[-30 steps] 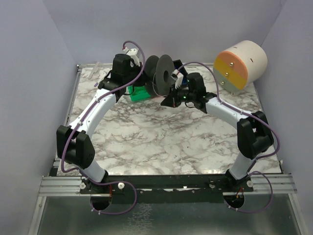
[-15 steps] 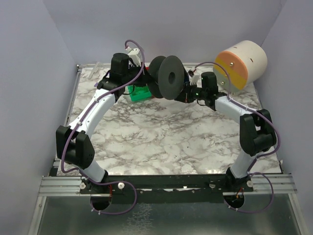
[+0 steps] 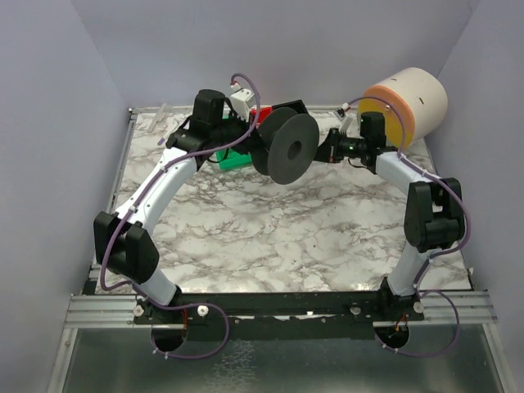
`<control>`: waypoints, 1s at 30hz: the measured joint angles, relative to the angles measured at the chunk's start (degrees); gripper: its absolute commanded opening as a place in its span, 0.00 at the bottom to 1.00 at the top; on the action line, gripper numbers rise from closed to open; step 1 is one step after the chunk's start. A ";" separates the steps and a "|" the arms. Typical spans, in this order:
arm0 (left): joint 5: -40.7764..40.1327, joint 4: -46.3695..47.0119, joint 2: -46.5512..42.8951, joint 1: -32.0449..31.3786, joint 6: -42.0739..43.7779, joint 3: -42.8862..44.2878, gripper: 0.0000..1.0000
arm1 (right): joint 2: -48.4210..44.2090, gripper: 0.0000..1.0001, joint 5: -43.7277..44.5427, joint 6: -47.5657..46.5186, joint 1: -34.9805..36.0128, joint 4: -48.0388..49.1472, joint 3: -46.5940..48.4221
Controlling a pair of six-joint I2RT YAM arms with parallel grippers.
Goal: Wrap the cables
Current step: Wrap the cable around the cable reel.
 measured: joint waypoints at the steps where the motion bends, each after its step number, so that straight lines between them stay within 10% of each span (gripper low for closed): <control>1: -0.24 -0.90 0.00 -0.46 1.31 0.81 0.00 | 0.02 0.00 -1.25 -0.48 -0.35 -0.90 0.76; 30: -23.87 -9.75 0.02 -11.26 18.82 7.17 0.00 | 0.02 0.01 -9.84 -28.48 -1.88 -34.25 16.24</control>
